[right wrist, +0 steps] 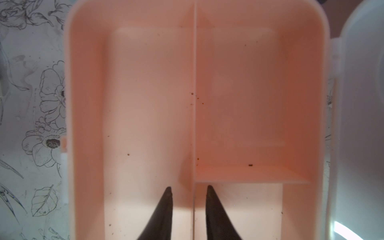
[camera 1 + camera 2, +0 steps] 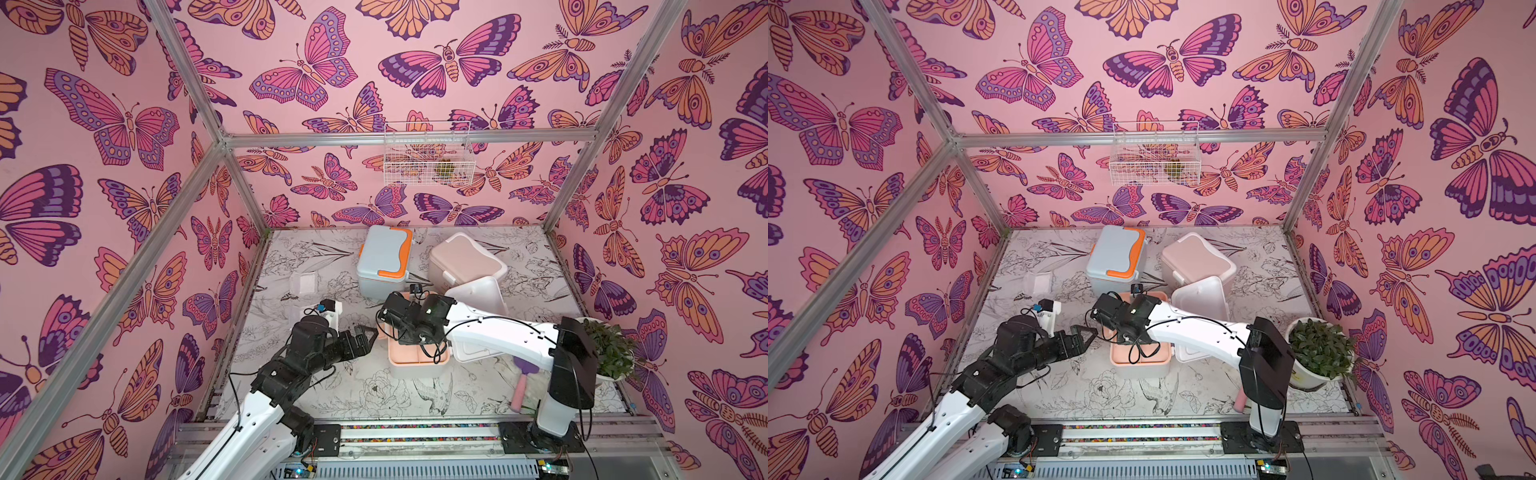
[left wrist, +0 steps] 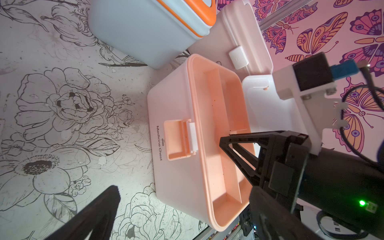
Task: Open first aid kits and take out gauze
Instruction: Place the compartment layer in the first aid kit.
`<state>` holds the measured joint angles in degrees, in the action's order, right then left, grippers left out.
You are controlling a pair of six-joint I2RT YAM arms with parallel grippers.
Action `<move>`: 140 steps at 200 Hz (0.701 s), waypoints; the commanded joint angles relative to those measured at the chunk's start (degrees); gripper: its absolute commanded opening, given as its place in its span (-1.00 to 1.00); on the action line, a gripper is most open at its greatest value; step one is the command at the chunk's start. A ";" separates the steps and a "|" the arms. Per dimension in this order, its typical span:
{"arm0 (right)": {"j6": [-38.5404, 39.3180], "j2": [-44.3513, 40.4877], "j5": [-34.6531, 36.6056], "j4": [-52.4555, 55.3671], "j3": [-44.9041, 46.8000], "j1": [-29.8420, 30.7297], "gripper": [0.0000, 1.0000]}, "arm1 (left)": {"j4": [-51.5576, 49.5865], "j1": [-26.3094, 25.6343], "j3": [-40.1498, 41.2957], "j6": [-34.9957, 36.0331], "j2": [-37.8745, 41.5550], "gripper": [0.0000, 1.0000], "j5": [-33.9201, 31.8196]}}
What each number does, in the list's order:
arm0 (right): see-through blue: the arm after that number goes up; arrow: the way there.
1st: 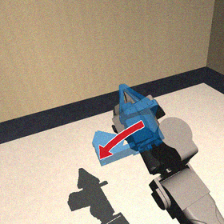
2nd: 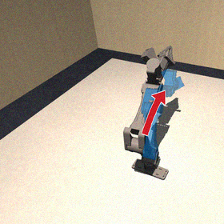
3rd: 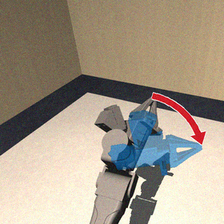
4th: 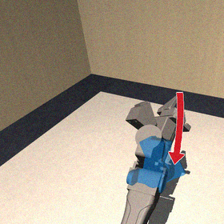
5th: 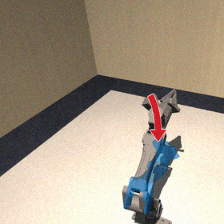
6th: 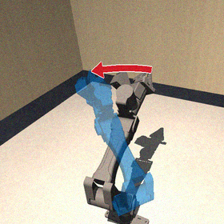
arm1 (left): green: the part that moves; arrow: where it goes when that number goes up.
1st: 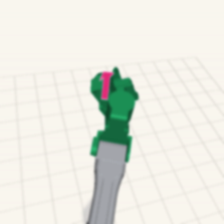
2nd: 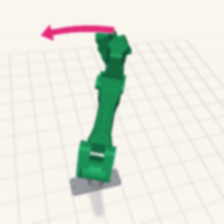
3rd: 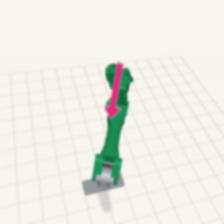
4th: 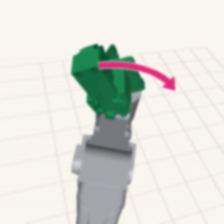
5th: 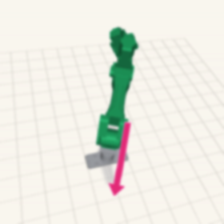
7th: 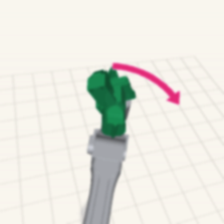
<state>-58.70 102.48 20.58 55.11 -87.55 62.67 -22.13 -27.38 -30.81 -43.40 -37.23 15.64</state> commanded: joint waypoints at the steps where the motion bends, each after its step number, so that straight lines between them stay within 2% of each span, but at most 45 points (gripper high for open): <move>1: 1.77 -1.03 1.40 4.14 -3.58 0.34 -0.03 | 2.07 0.39 1.01 -0.42 -0.11 0.99 1.55; 23: 2.45 -4.39 4.38 5.94 -3.86 0.32 0.37 | 1.74 0.39 0.51 0.11 -0.47 0.99 2.66; 56: 6.77 -11.29 10.78 8.06 -2.84 -1.04 0.74 | 0.92 0.35 -0.04 0.24 -1.07 0.99 5.64; 76: 11.38 -16.91 8.69 6.69 0.33 -5.06 0.86 | 0.22 0.33 -0.14 -0.09 -2.04 0.99 8.29; 104: 17.74 -25.69 0.42 1.64 8.08 -14.78 0.93 | 0.05 -0.29 -0.24 -1.28 -3.61 0.99 11.10; 109: 18.55 -27.25 -0.62 0.78 9.48 -16.20 1.00 | 0.15 -0.75 -0.31 -1.57 -3.97 0.99 11.33; 140: 20.66 -35.56 -4.33 -0.63 15.73 -26.57 0.99 | 1.21 -4.91 -0.30 -3.31 -4.99 0.99 9.52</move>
<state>-42.24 71.09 21.04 55.96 -75.22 41.91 -21.45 -29.78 -30.81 -45.15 -41.85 24.67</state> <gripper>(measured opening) 0.993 0.995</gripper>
